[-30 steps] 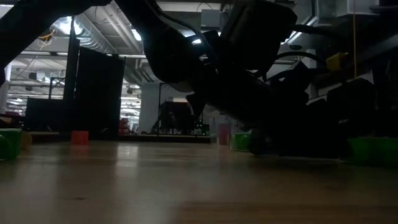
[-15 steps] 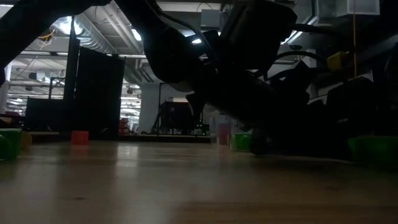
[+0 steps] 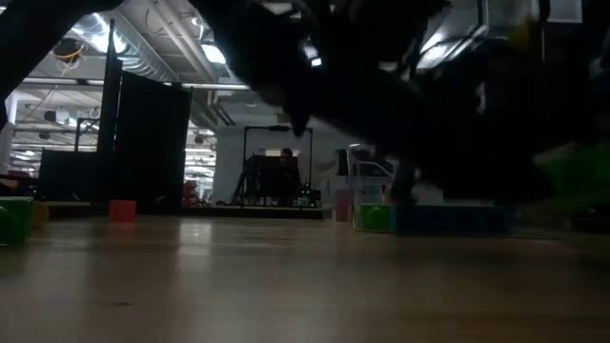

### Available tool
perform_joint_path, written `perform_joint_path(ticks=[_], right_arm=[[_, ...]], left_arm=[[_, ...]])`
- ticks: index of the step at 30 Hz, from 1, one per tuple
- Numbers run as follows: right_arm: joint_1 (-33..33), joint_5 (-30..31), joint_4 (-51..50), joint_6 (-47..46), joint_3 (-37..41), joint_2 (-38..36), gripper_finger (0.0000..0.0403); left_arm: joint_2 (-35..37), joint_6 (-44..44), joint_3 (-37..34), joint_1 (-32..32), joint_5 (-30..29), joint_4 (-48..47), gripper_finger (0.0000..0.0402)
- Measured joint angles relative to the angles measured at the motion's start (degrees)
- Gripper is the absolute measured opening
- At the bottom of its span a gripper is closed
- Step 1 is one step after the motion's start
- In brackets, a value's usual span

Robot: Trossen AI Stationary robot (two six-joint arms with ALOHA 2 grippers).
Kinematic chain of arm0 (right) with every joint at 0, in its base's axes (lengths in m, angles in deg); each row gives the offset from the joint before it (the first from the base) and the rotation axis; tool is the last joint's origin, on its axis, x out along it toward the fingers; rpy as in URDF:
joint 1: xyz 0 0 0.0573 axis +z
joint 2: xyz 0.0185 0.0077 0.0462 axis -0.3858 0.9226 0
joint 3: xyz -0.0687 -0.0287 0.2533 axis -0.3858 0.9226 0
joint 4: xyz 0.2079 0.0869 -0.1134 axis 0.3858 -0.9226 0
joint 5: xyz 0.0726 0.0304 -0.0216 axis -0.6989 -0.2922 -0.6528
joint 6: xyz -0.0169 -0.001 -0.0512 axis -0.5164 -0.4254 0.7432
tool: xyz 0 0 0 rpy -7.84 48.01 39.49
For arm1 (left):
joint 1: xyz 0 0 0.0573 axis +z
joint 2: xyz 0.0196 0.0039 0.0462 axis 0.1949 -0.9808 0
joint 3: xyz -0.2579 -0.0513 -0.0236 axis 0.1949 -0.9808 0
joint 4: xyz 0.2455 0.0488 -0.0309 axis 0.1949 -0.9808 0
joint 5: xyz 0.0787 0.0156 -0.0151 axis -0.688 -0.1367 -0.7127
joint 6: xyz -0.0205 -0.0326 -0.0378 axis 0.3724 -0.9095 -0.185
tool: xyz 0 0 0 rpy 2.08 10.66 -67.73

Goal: Sort blocks by size
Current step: Put the top large green 4 stud game piece into the bottom transparent bin

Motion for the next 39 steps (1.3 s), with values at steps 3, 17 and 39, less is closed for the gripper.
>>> perform_joint_path(ticks=[3, 17, 39], right_arm=[[-0.1, 0.2, -4.5, 4.3, -3.1, -2.5, 0.0005], [-0.2, -6.3, -31.3, 10.9, -19.0, -5.3, 0.0005], [-0.2, -13.6, -29.8, 10.9, -20.3, -5.3, 0.0005]], left_arm=[[3.7, 3.1, 0.0, 0.0, 0.5, -4.1, 0.0002], [17.0, 20.4, 0.2, 6.2, -0.8, -17.6, 0.0], [17.3, 9.9, 0.1, 19.7, 6.9, -32.5, 0.0064]])
